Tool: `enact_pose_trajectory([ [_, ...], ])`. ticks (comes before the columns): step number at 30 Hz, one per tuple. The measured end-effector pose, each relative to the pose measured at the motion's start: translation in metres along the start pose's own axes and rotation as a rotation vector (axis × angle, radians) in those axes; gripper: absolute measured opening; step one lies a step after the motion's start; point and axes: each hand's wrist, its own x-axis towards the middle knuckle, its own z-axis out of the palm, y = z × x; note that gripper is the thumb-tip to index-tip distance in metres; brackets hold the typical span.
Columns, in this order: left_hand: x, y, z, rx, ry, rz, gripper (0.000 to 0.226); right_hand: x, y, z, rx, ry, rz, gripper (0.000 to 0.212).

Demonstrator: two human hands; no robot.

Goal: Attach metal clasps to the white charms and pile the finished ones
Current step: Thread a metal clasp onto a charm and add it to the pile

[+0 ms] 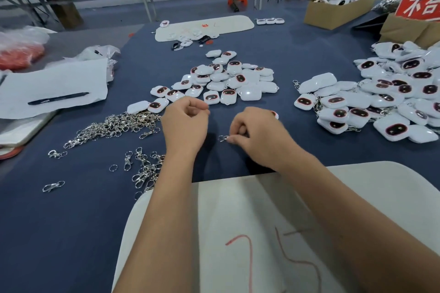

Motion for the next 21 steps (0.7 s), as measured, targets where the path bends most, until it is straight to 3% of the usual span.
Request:
enact_pose_trajectory([
  [4,0.000,-0.001,0.003,0.184,-0.005,0.061,0.016,-0.003,0.023,-0.010,-0.007,0.447,-0.031,0.012],
  [5,0.000,-0.002,0.002,0.231,-0.024,0.058,0.011,-0.003,0.027,-0.012,-0.070,0.459,0.005,0.019],
  [7,0.000,-0.002,0.001,0.331,-0.147,0.053,0.010,-0.003,0.038,-0.012,-0.230,0.298,0.080,0.043],
  [10,-0.004,-0.003,0.004,0.519,-0.348,0.128,0.024,-0.004,0.041,-0.008,-0.283,0.149,0.098,0.040],
  [14,-0.010,-0.001,0.012,0.561,-0.388,0.243,0.016,-0.008,0.040,-0.010,-0.114,0.245,0.068,0.029],
  [18,-0.011,0.001,0.018,0.504,-0.391,0.252,0.015,-0.022,0.035,-0.012,0.014,0.282,-0.093,0.010],
  [21,-0.013,0.000,0.020,0.431,-0.369,0.266,0.016,-0.021,0.037,-0.014,0.094,0.377,-0.039,0.036],
])
